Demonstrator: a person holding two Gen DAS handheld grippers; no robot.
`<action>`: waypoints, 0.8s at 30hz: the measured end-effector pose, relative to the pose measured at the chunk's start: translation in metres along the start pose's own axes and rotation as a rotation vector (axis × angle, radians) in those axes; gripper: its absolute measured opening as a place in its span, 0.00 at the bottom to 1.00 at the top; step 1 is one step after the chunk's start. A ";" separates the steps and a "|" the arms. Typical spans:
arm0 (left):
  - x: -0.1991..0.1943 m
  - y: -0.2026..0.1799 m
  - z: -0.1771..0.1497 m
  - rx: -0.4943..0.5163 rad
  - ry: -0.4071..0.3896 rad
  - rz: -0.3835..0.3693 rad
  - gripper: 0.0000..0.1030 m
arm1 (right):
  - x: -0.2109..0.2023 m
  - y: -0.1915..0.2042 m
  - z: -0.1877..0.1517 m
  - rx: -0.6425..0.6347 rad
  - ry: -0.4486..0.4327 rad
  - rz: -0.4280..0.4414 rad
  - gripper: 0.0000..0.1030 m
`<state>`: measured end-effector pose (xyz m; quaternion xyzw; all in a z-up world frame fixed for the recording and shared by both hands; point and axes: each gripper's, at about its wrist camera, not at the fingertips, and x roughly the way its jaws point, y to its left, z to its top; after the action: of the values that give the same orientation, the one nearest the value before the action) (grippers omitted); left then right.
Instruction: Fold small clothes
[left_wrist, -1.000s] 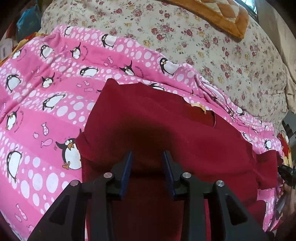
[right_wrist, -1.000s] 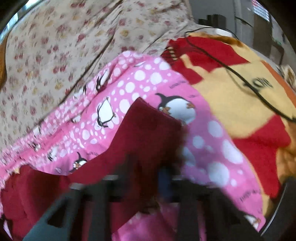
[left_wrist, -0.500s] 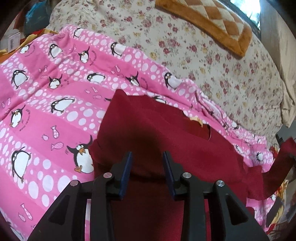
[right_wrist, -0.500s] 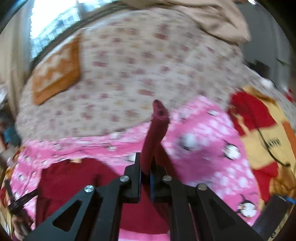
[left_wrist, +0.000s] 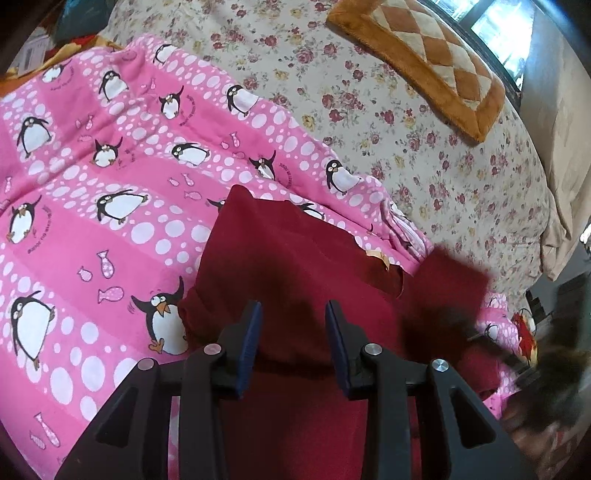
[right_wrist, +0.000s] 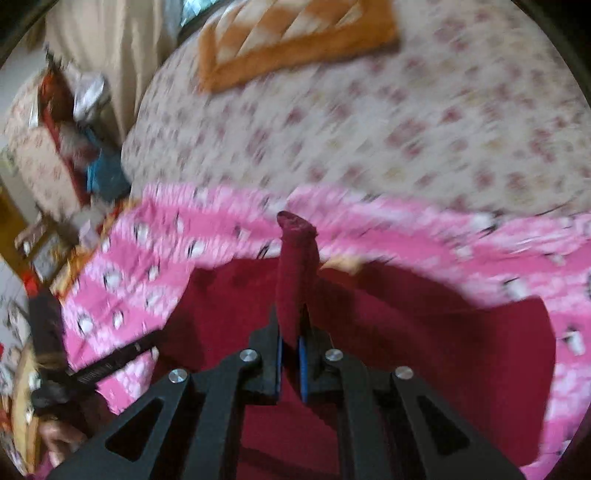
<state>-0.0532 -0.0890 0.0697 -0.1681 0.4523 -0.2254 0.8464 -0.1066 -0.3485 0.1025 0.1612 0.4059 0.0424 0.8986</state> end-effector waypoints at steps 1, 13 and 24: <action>0.001 0.000 0.001 -0.003 0.002 -0.007 0.13 | 0.022 0.006 -0.009 -0.007 0.063 0.013 0.08; 0.008 -0.039 -0.011 0.105 0.046 -0.115 0.25 | -0.044 -0.031 -0.038 0.006 0.128 0.009 0.60; 0.053 -0.090 -0.015 0.246 0.151 -0.025 0.00 | -0.130 -0.160 -0.075 0.268 0.055 -0.140 0.62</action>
<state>-0.0608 -0.1941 0.0692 -0.0514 0.4815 -0.3018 0.8212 -0.2583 -0.5070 0.0974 0.2497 0.4428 -0.0703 0.8583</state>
